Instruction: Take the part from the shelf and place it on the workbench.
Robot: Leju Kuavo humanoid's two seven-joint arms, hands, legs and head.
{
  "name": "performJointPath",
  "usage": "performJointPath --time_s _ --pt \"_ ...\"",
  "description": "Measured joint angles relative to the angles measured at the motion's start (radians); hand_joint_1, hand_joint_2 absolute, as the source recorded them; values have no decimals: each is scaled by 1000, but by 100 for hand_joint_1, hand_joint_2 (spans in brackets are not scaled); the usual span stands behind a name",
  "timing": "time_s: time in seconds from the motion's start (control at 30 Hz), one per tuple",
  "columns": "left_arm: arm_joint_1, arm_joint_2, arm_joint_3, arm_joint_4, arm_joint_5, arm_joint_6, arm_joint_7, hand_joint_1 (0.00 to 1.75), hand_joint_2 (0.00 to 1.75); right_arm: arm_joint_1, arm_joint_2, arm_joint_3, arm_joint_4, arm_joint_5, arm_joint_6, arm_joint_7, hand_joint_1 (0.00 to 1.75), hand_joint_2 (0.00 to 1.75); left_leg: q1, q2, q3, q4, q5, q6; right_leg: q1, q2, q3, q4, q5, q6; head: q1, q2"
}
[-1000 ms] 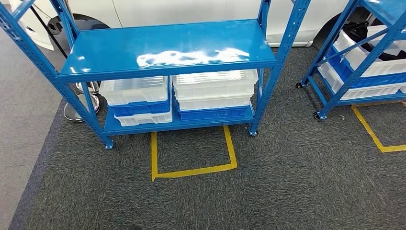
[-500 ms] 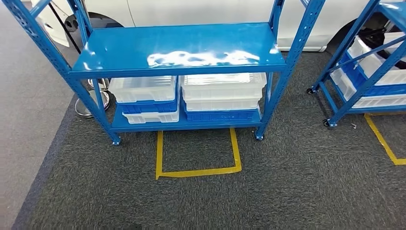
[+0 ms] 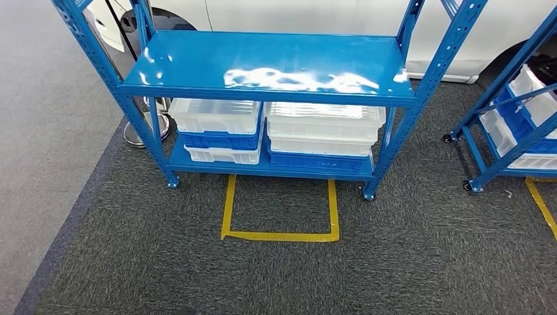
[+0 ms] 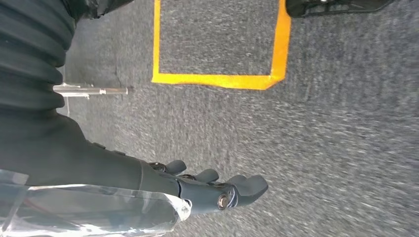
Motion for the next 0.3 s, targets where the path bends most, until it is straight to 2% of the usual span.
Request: performJointPath --time_s 0.1,0.3 --pt "6 -1 1 0 -1 0 0 0 175 -3 0 0 0 -3 -1 -4 0 175 0 -4 -1 -5 5 -13 0 -1 -2 1 1 -4 0 0" --pt "3 0 2 0 -3 -9 -4 0 175 0 0 -1 0 -15 -4 21 0 175 -5 -2 -2 -4 3 -6 -4 2 0 -4 7 4 0 0"
